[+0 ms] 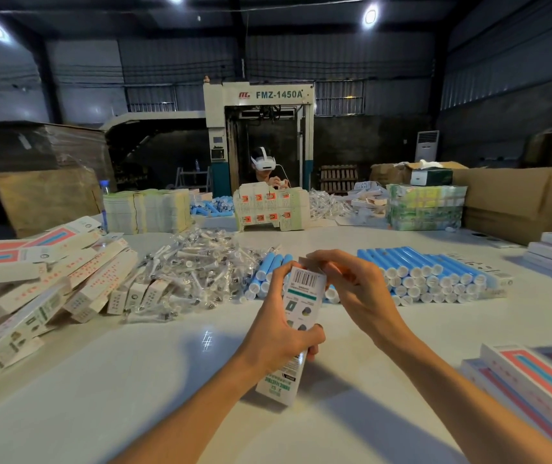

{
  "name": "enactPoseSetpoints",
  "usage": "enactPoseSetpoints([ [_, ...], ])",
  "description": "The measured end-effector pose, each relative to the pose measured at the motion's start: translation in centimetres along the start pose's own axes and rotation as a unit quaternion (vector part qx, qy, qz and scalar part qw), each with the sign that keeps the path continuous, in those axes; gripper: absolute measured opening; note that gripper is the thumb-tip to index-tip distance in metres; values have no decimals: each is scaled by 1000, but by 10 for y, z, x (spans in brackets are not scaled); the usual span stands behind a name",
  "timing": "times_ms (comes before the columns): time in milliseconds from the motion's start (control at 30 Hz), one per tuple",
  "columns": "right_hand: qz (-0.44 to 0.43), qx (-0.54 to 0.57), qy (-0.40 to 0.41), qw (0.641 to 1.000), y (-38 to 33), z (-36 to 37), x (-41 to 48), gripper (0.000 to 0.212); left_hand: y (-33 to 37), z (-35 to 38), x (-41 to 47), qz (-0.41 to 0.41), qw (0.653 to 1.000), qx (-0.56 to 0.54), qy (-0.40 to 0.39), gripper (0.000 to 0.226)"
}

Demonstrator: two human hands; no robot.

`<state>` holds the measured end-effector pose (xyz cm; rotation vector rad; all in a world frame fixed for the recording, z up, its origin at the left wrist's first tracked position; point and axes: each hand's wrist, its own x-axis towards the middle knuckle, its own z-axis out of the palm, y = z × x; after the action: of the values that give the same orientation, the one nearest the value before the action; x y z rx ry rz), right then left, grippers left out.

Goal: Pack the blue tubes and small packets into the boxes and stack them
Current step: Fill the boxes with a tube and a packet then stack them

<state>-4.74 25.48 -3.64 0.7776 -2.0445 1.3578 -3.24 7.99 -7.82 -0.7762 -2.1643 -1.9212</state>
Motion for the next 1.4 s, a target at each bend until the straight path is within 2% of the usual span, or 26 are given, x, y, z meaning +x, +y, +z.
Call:
enactPoseSetpoints([
  [100, 41, 86, -22, 995, -3, -3, 0, 22, 0, -1, 0, -4, 1000, 0, 6, 96],
  [200, 115, 182, -31, 976, -12, -3, 0, 26, 1, -1, -1, -10, 1000, 10, 6, 99],
  [433, 219, 214, -15, 952, -16, 2, 4, 13, 9, -5, -5, -15, 999, 40, 10, 99],
  [733, 238, 233, 10, 943, -22, 0, 3, 13, 12, -5, -7, 1, 997, 75, 12, 104],
  [1100, 229, 214, -26, 949, -26, -4, 7, 24, 7, -2, -6, 4, 999, 31, 12, 101],
  [1400, 231, 179, -64, 954, -27, -14, 11, 23, 8, 1, -8, 4, 998, 56, 19, 101],
])
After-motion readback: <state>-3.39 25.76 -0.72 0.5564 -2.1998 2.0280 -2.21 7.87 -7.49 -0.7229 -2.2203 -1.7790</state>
